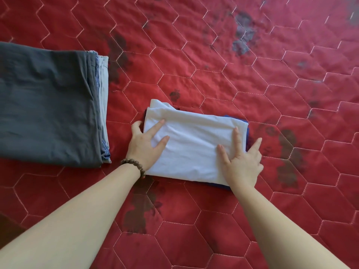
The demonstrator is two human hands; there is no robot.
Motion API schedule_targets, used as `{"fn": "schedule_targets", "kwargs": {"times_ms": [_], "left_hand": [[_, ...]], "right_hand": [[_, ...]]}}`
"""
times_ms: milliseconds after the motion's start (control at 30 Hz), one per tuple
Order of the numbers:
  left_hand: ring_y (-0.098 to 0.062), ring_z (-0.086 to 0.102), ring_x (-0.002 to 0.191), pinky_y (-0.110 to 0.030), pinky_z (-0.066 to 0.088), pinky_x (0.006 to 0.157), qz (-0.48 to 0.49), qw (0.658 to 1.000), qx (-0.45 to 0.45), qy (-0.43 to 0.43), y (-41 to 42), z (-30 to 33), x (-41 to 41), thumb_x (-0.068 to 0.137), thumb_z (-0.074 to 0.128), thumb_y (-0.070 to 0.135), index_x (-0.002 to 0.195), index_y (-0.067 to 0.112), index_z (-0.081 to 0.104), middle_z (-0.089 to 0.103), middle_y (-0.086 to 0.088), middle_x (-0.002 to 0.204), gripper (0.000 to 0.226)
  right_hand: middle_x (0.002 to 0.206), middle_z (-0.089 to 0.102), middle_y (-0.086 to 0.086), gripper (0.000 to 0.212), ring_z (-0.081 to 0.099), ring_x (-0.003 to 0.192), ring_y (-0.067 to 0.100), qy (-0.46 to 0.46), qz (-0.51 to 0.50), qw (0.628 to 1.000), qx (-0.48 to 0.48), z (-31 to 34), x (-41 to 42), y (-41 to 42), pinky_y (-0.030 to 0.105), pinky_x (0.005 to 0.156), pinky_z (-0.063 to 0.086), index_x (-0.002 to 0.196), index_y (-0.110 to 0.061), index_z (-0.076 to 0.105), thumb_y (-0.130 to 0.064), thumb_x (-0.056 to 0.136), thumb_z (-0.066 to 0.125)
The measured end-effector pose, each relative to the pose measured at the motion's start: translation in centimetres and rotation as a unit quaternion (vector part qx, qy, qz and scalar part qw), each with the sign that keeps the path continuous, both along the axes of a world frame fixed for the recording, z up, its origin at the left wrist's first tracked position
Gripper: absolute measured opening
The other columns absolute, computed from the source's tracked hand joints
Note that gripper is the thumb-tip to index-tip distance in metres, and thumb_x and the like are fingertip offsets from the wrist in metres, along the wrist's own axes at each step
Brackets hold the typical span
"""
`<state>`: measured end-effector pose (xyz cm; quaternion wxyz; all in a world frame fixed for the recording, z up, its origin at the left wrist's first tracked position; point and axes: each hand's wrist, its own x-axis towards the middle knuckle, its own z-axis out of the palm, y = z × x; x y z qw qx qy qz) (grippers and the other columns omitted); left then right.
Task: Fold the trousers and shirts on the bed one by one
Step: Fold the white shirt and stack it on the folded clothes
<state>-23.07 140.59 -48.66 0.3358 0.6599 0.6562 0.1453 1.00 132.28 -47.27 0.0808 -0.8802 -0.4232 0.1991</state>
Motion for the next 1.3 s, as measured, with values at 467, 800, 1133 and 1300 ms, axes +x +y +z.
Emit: {"fn": "schedule_targets", "kwargs": {"times_ms": [467, 800, 1133, 1300], "left_hand": [[0.013, 0.045, 0.112, 0.003, 0.032, 0.078, -0.006, 0.972, -0.157, -0.176, -1.8, 1.2, -1.3, 0.083, 0.072, 0.031, 0.13, 0.046, 0.052, 0.049, 0.024, 0.127, 0.053], [-0.017, 0.046, 0.125, -0.025, 0.033, 0.101, -0.008, 0.99, -0.103, -0.096, -4.6, 5.6, 0.1, 0.082, 0.072, 0.034, 0.138, 0.04, 0.045, 0.051, -0.001, 0.132, 0.062], [-0.021, 0.05, 0.121, -0.024, 0.032, 0.096, 0.027, 0.997, -0.01, -0.074, -8.4, 22.8, -2.9, 0.08, 0.073, 0.034, 0.138, 0.035, 0.047, 0.053, -0.004, 0.132, 0.063], [-0.025, 0.051, 0.119, -0.028, 0.035, 0.092, 0.054, 0.997, 0.02, -0.05, -11.0, 30.6, -5.8, 0.08, 0.073, 0.035, 0.139, 0.033, 0.047, 0.053, -0.007, 0.128, 0.064]], "right_hand": [[0.135, 0.046, -0.017, 0.069, 0.049, 0.119, 0.009, 0.301, -0.002, 0.953, 0.023, 1.5, 3.9, -3.2, 0.032, 0.103, 0.039, 0.136, -0.064, 0.024, -0.043, 0.086, 0.065], [0.12, 0.048, -0.017, 0.066, 0.046, 0.112, 0.003, 0.293, 0.005, 0.952, 0.083, 5.1, 3.5, -4.8, 0.023, 0.097, 0.032, 0.141, -0.046, 0.037, -0.023, 0.087, 0.067], [0.113, 0.05, -0.006, 0.065, 0.049, 0.104, 0.009, 0.276, 0.065, 0.951, 0.12, 20.9, 0.7, -5.8, 0.021, 0.088, 0.032, 0.143, -0.043, 0.035, -0.025, 0.089, 0.066], [0.108, 0.049, -0.008, 0.065, 0.047, 0.1, 0.01, 0.263, 0.106, 0.951, 0.119, 28.1, -2.3, -6.2, 0.025, 0.086, 0.032, 0.14, -0.051, 0.033, -0.027, 0.088, 0.064]]}}
